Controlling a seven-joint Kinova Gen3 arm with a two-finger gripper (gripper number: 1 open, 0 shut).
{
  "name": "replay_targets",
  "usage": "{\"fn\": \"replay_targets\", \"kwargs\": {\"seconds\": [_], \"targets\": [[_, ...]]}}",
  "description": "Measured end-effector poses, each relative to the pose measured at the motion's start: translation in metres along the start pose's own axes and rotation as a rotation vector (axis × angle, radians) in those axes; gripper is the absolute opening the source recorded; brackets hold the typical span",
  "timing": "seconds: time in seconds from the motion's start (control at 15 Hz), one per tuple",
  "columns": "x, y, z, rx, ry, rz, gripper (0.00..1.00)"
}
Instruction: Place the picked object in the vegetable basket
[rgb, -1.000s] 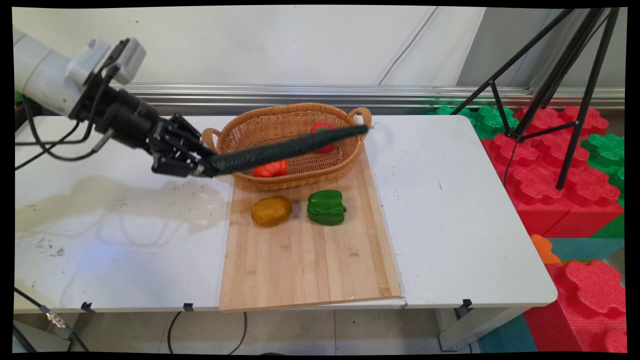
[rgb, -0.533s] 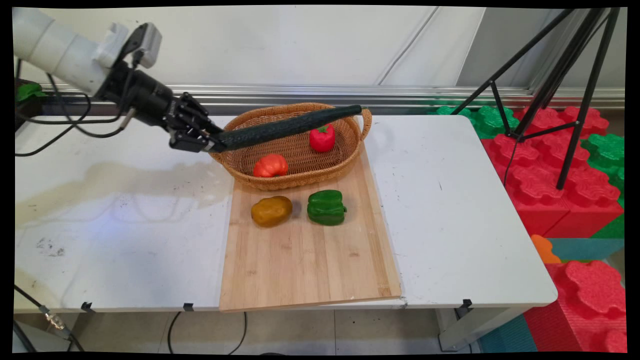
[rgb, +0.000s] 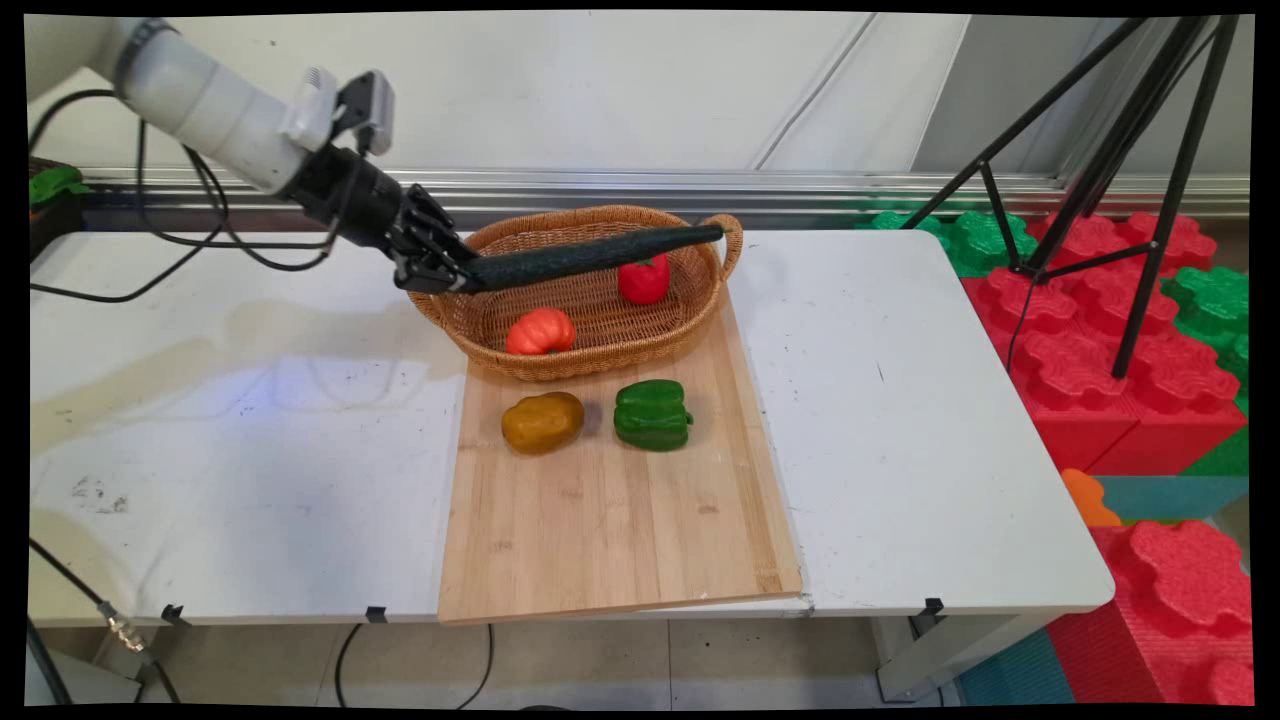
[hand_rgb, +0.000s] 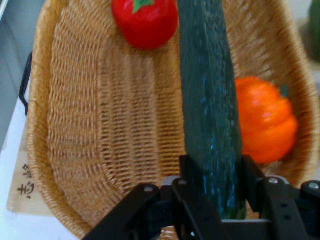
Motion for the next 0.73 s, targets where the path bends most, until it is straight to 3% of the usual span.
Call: {"fn": "replay_targets", "kwargs": {"seconds": [0.4, 0.47, 0.73], "targets": [[0.0, -0.023, 0.045, 0.014, -0.065, 0.035, 0.0], [0.0, -0.025, 0.05, 0.014, -0.072, 0.04, 1.0], [-0.001, -0.032, 0.058, 0.013, -0.076, 0.04, 1.0]]}}
